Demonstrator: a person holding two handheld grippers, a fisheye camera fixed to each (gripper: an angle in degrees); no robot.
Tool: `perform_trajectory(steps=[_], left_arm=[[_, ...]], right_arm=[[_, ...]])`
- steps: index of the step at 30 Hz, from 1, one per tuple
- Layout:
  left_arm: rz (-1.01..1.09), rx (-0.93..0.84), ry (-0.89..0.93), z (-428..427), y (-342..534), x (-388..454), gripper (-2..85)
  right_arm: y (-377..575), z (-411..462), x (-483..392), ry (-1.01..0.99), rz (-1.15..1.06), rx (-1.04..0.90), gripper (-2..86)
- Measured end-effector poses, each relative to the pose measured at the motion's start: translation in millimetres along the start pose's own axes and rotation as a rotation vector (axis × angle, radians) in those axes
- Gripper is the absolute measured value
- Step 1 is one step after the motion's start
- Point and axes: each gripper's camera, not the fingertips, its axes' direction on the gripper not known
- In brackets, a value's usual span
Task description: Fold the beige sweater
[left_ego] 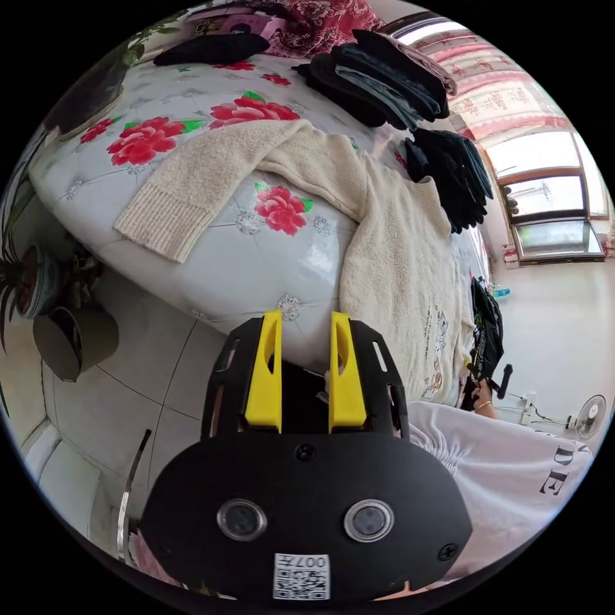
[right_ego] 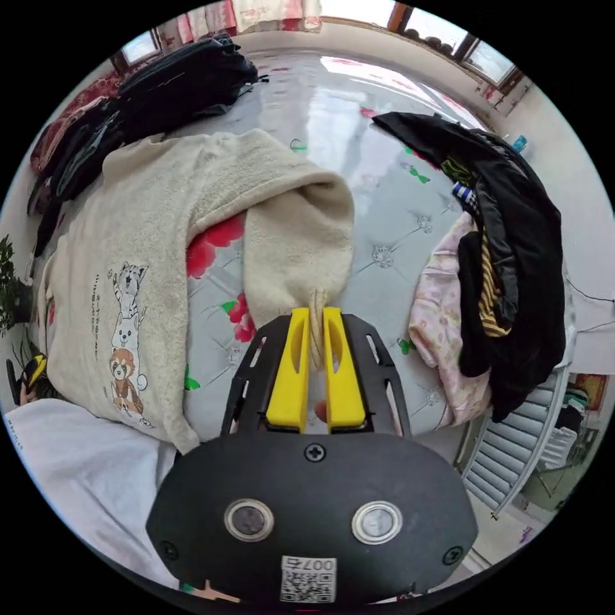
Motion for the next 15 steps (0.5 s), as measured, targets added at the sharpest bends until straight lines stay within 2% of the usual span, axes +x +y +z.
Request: perform_trajectory(steps=[1, 3, 6, 9, 12, 14, 15], left_arm=[[0.073, 0.004, 0.014, 2, 3, 11, 12.6], [0.235, -0.016, 0.038, 10, 11, 34, 13.5], [0.461, -0.165, 0.012, 41, 30, 66, 14.8], [0.549, -0.272, -0.008, 71, 45, 81, 15.2], [0.555, -0.212, -0.079, 82, 49, 99, 13.9], [0.569, -0.215, -0.104, 83, 49, 106, 12.6], [0.582, -0.242, -0.053, 80, 47, 110, 10.7]], right_arm=[[-6, -25, 28, 0.057, 0.103, 0.078, 5.5], [-9, -56, 69, 0.049, 0.25, 0.151, 6.2], [7, -84, 98, -0.103, 0.358, 0.245, 7.1], [37, -74, 53, -0.329, 0.186, 0.242, 7.8], [83, -30, -16, -0.596, 0.038, 0.094, 8.4], [111, -5, -54, -0.657, -0.014, -0.005, 8.8], [126, 7, -76, -0.662, -0.047, -0.058, 9.0]])
